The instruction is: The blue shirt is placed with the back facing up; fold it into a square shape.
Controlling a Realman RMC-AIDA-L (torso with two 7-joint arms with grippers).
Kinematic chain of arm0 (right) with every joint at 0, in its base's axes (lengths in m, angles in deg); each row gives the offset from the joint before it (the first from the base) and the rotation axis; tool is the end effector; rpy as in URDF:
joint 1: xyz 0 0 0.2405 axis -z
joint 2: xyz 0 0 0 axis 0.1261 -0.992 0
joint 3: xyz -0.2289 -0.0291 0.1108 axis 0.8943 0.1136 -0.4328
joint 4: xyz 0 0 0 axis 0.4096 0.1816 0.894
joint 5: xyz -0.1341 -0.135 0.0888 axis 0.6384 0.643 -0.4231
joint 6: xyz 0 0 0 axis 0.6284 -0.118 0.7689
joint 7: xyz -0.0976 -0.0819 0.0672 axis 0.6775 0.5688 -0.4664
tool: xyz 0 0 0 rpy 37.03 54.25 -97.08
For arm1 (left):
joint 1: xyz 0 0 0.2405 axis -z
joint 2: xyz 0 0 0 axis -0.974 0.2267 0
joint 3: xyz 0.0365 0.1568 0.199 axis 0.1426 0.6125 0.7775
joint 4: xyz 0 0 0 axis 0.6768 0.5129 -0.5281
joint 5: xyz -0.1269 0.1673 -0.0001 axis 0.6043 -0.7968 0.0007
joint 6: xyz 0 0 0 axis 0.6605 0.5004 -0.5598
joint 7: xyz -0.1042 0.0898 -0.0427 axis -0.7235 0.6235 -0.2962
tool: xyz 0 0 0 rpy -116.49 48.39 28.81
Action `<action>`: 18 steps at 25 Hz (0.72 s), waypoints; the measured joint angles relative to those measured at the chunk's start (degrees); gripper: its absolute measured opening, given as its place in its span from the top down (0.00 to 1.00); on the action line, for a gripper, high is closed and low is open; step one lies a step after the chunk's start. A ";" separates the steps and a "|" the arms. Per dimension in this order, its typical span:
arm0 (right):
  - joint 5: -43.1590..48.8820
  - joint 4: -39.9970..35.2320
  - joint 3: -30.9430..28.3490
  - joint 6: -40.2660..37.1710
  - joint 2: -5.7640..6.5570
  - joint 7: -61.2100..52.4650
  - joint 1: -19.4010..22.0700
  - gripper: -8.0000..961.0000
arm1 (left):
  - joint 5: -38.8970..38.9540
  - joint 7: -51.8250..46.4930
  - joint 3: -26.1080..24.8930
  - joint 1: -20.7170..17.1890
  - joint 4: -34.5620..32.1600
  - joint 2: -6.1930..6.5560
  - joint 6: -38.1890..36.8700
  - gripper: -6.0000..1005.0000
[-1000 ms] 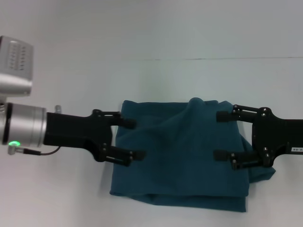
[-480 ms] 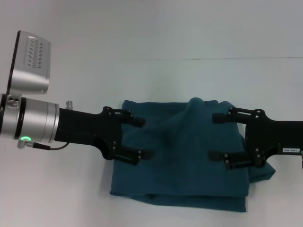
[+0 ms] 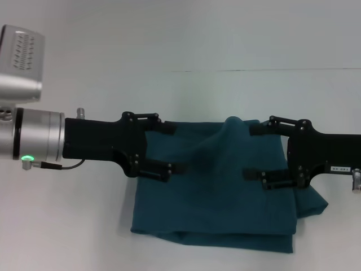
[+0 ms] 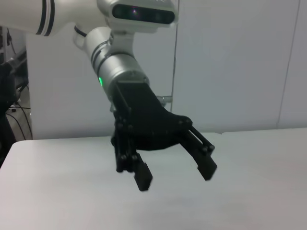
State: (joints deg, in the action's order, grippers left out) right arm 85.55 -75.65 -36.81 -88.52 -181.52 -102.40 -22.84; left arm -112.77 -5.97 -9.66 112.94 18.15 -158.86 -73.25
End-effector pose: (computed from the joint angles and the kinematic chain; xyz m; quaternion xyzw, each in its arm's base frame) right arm 0.2406 0.3313 0.0159 -0.9603 0.0395 0.2438 0.1296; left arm -0.1964 0.3506 0.0044 -0.9735 -0.0725 -0.2049 0.0715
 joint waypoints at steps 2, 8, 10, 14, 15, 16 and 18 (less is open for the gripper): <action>-0.02 -0.03 -0.20 0.41 0.01 0.30 -0.03 0.02 | 1.02 0.83 -0.69 0.04 1.41 0.28 -0.80 0.12; -0.07 0.39 -0.47 1.12 -0.15 2.41 -0.22 0.02 | 1.31 4.67 -2.33 -0.05 5.32 0.44 -3.40 0.12; -0.09 0.40 -0.47 1.00 -0.27 2.89 -0.20 0.02 | 1.41 6.06 -2.37 -0.38 5.84 0.12 -3.44 0.12; -0.04 0.17 -0.44 -1.17 -0.06 2.94 -0.15 0.02 | 2.18 7.04 -2.37 -0.72 6.64 -0.06 -3.37 0.12; 0.03 0.17 -0.43 -1.38 0.03 2.77 -0.15 0.02 | 2.27 7.04 -2.37 -0.72 6.65 0.00 -3.37 0.12; 0.10 0.17 -0.42 -1.53 0.13 2.60 -0.15 0.02 | 2.37 7.04 -2.38 -0.72 6.66 0.05 -3.32 0.12; 0.21 0.17 -0.24 -1.78 0.35 2.21 -0.18 0.02 | 2.53 7.05 -2.43 -0.72 6.67 0.16 -3.09 0.12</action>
State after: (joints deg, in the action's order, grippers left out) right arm 85.75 -75.48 -37.05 -90.30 -181.17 -100.19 -23.02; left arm -110.23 1.09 -12.09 112.23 24.82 -158.70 -76.34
